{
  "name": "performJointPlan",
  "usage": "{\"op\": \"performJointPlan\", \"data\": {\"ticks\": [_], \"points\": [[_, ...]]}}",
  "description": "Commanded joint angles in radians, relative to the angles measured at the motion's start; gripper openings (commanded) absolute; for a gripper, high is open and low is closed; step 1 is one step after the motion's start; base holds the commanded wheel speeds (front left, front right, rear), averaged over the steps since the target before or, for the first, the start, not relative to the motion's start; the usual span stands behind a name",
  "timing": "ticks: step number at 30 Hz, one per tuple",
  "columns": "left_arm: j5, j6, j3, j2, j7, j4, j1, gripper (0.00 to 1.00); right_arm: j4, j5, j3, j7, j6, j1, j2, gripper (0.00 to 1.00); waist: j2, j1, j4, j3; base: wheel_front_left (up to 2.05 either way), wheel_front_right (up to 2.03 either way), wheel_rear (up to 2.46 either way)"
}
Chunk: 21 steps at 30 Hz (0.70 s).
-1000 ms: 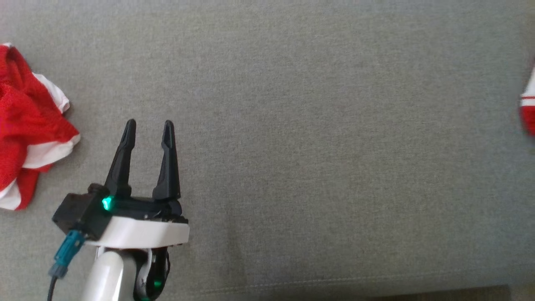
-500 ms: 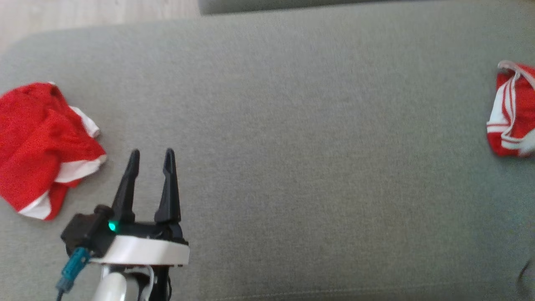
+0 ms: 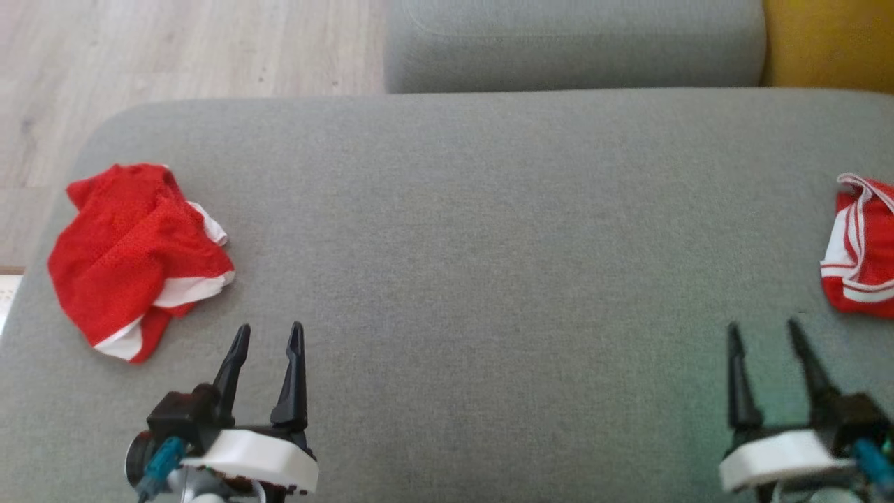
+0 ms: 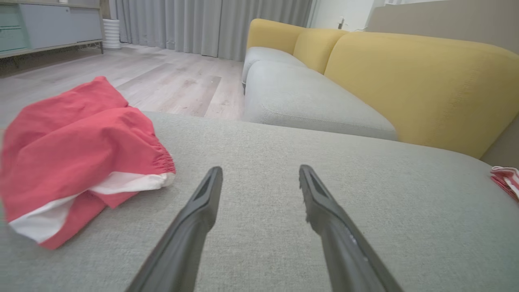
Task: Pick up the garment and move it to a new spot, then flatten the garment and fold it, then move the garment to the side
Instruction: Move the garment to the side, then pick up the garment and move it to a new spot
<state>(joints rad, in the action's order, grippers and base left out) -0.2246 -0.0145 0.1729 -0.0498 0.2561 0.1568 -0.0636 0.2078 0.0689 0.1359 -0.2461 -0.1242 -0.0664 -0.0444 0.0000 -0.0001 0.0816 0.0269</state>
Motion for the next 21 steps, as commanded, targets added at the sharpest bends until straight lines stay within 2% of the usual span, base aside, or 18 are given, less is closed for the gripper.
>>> {"op": "performJointPlan", "data": {"ticks": [1, 8, 21], "points": [[0.009, 0.0, -0.043, 0.0, 0.006, -0.026, 0.023, 1.0, -0.026, -0.033, -0.046, -0.014, -0.007, 0.01, -0.007, 1.0, 0.0, 0.0001, 0.009, -0.01, 0.0, 0.0, 0.0], [0.02, 0.001, -0.049, 0.0, 0.006, -0.007, 0.008, 1.0, -0.041, -0.123, -0.08, -0.015, -0.007, -0.038, -0.006, 1.0, 0.0, 0.0001, 0.012, -0.018, 0.0, 0.0, 0.0], [0.016, -0.007, -0.052, 0.0, 0.006, -0.002, 0.019, 1.0, -0.032, -0.141, -0.091, -0.016, -0.007, -0.03, -0.006, 1.0, 0.0, 0.0001, 0.014, -0.014, 0.0, 0.0, 0.0]]}}
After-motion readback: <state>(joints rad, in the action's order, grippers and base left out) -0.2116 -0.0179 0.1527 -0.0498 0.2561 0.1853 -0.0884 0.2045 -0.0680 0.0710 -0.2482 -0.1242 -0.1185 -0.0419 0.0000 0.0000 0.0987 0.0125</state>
